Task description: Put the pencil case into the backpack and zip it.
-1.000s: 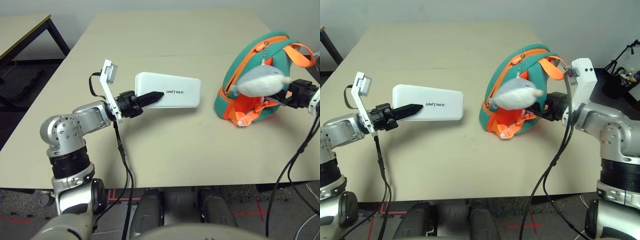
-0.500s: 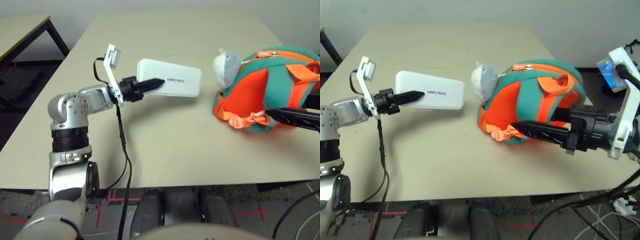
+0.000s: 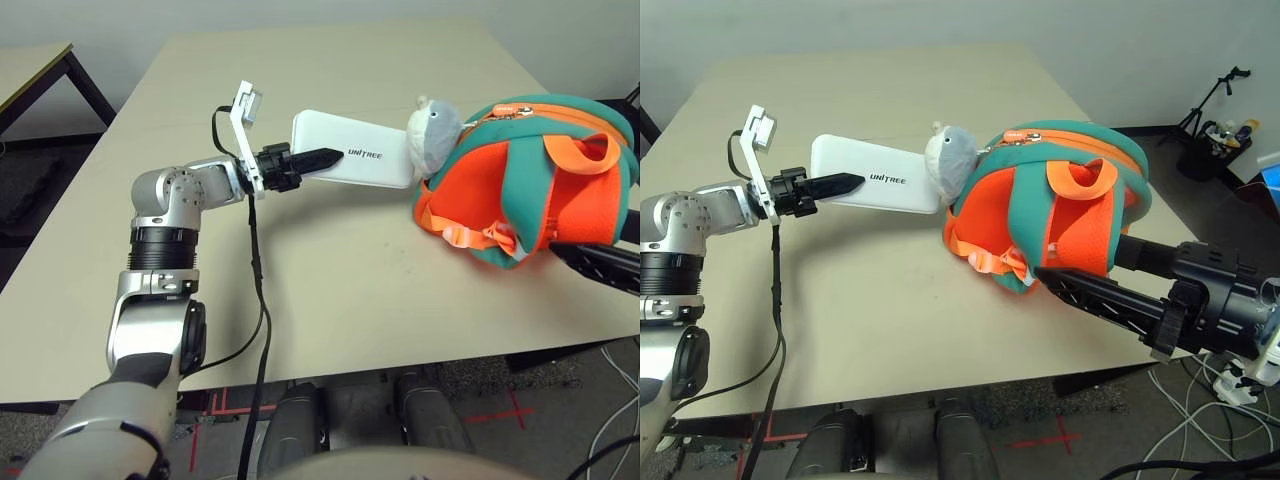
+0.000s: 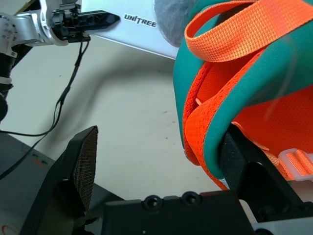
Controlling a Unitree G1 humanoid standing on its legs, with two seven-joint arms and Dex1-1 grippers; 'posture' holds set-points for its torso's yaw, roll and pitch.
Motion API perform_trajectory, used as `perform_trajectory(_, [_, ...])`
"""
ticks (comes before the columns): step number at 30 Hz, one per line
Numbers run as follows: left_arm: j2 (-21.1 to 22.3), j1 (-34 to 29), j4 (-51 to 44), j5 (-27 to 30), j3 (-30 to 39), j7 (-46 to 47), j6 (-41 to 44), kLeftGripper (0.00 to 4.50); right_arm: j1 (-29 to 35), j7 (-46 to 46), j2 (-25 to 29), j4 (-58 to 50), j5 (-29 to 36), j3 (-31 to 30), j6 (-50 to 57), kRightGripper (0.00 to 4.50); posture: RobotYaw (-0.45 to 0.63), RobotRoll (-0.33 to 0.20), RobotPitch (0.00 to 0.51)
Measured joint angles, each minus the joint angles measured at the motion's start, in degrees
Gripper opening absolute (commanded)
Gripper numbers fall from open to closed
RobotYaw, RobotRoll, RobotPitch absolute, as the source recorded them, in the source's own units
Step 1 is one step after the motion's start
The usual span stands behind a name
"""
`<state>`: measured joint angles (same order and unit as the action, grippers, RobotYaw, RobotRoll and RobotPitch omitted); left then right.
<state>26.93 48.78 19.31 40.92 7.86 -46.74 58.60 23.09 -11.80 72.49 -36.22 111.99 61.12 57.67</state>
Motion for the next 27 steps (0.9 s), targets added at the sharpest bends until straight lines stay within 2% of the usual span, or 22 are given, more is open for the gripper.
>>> perform_trajectory(6, [0.20, -2.63, -2.44, 0.29, 2.29, 1.89, 0.65, 1.30, -3.64, 6.83, 2.28, -0.25, -0.21, -8.16, -3.58, 4.50, -0.19, 0.000, 0.094])
perform_trajectory(13, [0.09, -8.13, -8.15, 2.31, 5.34, 5.50, 3.28, 1.30, -7.25, 7.57, 4.13, 2.39, 0.16, -11.35, -2.56, 4.50, -0.17, 0.000, 0.120])
perform_trajectory(16, [-0.51, -9.02, -9.34, 2.74, 6.06, 6.76, 4.02, 1.30, -10.37, 7.77, 5.08, 3.40, -0.27, -14.88, -2.81, 4.50, -0.16, 0.000, 0.127])
perform_trajectory(20, [-1.32, -9.46, -11.07, 4.27, 6.79, 8.18, 4.87, 1.30, -15.70, 9.84, 5.37, 4.33, -5.29, -22.20, -4.65, 4.50, -0.14, 0.000, 0.135])
perform_trajectory(23, [-1.32, -9.76, -11.99, 4.59, 7.13, 9.00, 5.20, 1.30, -21.52, 11.72, 4.97, 5.26, -11.56, -29.78, -6.23, 4.50, -0.13, 0.000, 0.138])
perform_trajectory(27, [-1.27, -10.38, -12.66, 4.79, 7.54, 9.86, 5.58, 1.30, -29.65, 14.57, 0.92, 6.02, -17.82, -39.29, -7.50, 4.50, -0.11, 0.000, 0.137])
